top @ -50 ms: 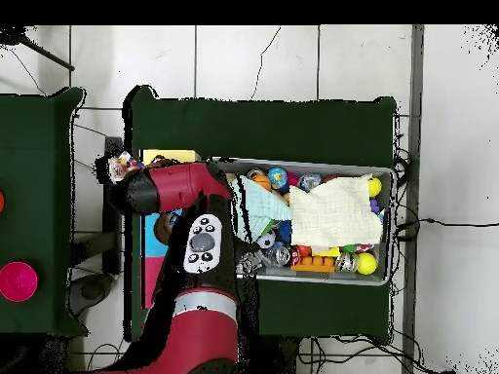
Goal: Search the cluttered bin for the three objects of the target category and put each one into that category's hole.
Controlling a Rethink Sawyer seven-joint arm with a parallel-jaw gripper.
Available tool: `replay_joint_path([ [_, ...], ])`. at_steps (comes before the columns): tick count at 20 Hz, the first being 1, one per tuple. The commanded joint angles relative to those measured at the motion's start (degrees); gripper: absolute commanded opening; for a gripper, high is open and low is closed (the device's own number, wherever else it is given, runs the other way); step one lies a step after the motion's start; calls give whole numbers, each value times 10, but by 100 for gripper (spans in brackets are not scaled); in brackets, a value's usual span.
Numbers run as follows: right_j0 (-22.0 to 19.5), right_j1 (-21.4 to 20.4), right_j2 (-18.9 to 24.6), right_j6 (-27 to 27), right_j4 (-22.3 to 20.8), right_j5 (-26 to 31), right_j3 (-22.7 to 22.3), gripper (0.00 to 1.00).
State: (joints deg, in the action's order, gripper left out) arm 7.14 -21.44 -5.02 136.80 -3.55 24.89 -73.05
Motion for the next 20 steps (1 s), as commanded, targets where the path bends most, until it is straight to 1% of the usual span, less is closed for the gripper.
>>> replay_joint_path([
  [1, -53, 96, 50, -23, -65, -97, -44, 0],
  [4, -40, 53, 41, 2, -53, -56, -68, 0],
  [6, -38, 9, 40, 14, -41, -27, -92, 0],
  [10, -62, -91, 60, 2, -2, 49, -128, 0],
  [11, -65, -110, 59, -3, 8, 89, -121, 0],
  [12, -66, -132, 58, 0, 16, 108, -126, 0],
  [13, -65, -146, 55, -1, 23, 148, -116, 0],
  [14, -61, -159, 47, 2, 24, 170, -111, 0],
  [16, -55, -182, 36, 13, 29, 197, -106, 0],
  [20, -65, -216, 41, 6, 43, 255, -107, 0],
])
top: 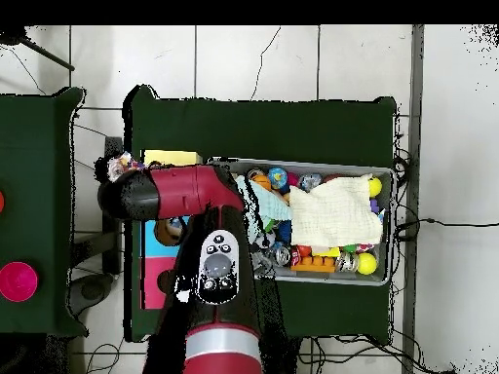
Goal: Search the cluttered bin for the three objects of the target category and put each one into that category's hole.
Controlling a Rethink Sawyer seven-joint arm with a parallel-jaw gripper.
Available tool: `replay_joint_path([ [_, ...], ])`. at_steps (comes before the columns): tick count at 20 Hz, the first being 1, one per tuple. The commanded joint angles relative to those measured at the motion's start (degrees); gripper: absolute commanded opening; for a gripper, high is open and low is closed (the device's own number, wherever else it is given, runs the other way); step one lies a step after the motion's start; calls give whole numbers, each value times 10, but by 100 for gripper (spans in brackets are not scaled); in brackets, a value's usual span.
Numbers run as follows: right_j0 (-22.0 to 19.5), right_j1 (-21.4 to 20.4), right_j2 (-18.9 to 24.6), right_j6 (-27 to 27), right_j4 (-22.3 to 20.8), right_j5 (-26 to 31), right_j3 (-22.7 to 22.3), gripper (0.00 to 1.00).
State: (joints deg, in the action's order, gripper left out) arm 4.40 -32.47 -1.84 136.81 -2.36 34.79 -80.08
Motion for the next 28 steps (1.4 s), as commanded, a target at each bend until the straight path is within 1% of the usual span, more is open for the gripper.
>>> replay_joint_path([
  [1, -39, -112, 9, 6, 32, 160, -38, 0],
  [3, -42, -120, 8, 10, 34, 167, -41, 0],
  [8, -37, -127, 5, 17, 24, 157, -47, 0],
  [11, -28, -135, -9, 30, 16, 169, -42, 0],
  [13, -30, -139, -10, 27, 17, 179, -41, 0],
  [14, -32, -141, -7, 31, 26, 189, -46, 0],
  [17, -41, -138, 12, 19, 42, 194, -62, 0],
  [19, -37, -131, 16, 22, 44, 184, -72, 0],
  [21, -26, -127, 14, 33, 41, 160, -87, 0],
  [24, -10, -121, 7, 58, 40, 131, -106, 0],
  [27, -8, -118, 13, 88, 70, 95, -144, 0],
  [28, -3, -115, 9, 94, 68, 82, -151, 0],
])
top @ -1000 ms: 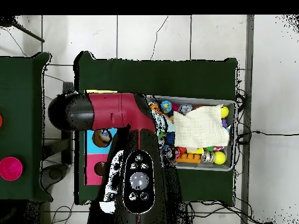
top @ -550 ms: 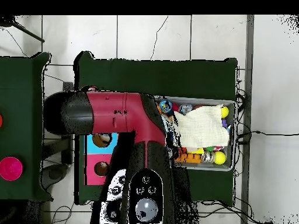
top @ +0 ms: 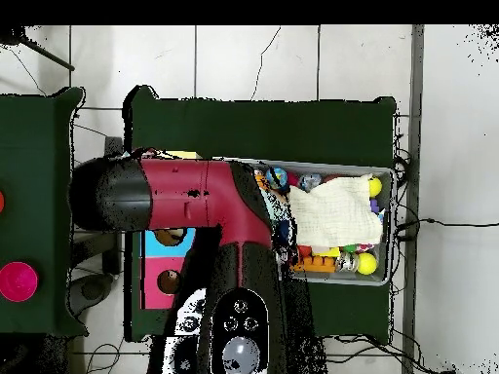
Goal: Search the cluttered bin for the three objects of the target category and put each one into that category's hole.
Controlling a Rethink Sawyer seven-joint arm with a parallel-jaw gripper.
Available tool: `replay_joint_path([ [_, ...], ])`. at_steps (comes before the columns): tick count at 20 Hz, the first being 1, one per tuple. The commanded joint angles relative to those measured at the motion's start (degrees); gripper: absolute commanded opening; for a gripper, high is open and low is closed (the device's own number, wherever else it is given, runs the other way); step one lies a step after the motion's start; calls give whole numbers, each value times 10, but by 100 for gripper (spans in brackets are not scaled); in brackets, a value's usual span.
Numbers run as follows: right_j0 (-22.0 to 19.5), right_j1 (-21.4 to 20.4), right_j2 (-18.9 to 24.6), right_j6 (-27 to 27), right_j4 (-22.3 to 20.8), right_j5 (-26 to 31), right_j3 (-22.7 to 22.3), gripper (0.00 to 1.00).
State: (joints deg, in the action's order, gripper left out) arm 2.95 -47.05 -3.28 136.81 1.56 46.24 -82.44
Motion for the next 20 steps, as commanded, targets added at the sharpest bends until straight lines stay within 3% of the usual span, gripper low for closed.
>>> replay_joint_path([
  [1, 14, 34, 20, 101, 31, -44, -131, 0],
  [5, 31, 45, 5, 108, 22, -72, -138, 0],
  [14, 68, 49, -23, 127, 31, -69, -148, 0],
  [20, 64, 95, -10, 123, 50, -88, -120, 0],
])
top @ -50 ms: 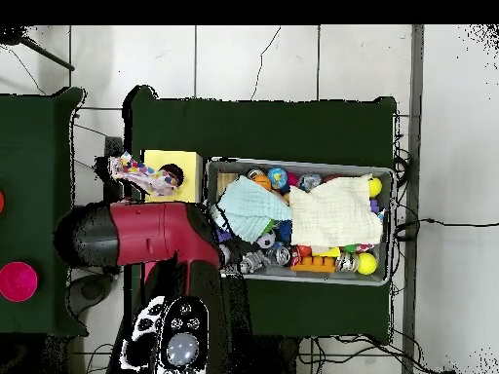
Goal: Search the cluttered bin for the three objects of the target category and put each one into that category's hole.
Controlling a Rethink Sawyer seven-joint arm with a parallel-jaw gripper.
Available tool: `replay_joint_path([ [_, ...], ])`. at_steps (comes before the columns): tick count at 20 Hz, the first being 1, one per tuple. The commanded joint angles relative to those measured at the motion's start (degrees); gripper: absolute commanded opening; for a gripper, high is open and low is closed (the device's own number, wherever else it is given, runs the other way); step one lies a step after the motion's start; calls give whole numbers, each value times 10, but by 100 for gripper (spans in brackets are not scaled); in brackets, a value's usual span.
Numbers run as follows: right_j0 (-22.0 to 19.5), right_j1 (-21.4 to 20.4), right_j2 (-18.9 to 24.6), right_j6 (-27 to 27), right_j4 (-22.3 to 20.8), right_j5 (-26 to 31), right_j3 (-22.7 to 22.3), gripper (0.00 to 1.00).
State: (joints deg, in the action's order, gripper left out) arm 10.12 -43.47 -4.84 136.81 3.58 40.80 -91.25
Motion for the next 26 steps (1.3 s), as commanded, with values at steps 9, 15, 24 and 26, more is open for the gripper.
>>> replay_joint_path([
  [9, -12, 123, 15, 109, 38, -96, -7, 0],
  [15, 21, 154, -9, 137, 45, -106, 16, 0],
  [24, 64, 164, -49, 167, 84, -25, 78, 0],
  [26, 76, 158, -61, 179, 94, 1, 91, 0],
])
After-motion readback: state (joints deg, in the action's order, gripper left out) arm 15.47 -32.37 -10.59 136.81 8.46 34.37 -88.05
